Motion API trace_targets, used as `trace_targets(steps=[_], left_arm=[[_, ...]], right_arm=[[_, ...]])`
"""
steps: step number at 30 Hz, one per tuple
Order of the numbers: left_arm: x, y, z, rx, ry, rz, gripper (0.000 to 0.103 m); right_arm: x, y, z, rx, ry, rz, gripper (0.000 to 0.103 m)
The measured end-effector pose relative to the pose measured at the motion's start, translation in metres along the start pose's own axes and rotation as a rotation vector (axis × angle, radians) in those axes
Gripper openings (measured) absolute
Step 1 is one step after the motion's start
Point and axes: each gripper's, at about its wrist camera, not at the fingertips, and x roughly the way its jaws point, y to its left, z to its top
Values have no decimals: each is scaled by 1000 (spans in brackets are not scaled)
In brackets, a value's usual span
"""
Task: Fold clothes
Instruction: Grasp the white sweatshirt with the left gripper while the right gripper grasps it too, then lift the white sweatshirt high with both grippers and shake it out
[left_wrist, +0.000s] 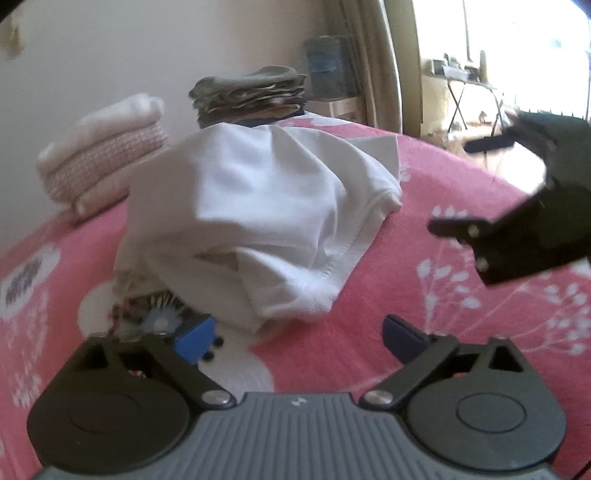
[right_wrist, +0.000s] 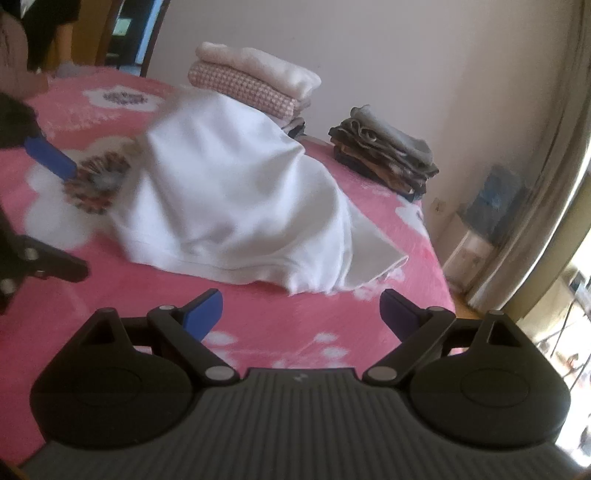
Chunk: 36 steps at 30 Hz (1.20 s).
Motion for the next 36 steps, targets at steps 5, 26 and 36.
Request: trace_targets(steps=[5, 26, 36], left_arm=[[30, -1, 6, 26, 22, 9, 70], [51, -1, 23, 40, -34, 105, 19], [-51, 28, 32, -74, -332, 268, 15]], right_arm=[[37, -1, -4, -145, -6, 11, 91], [79, -21, 18, 17, -112, -48, 19], [0, -18, 56, 62, -298, -83, 15]])
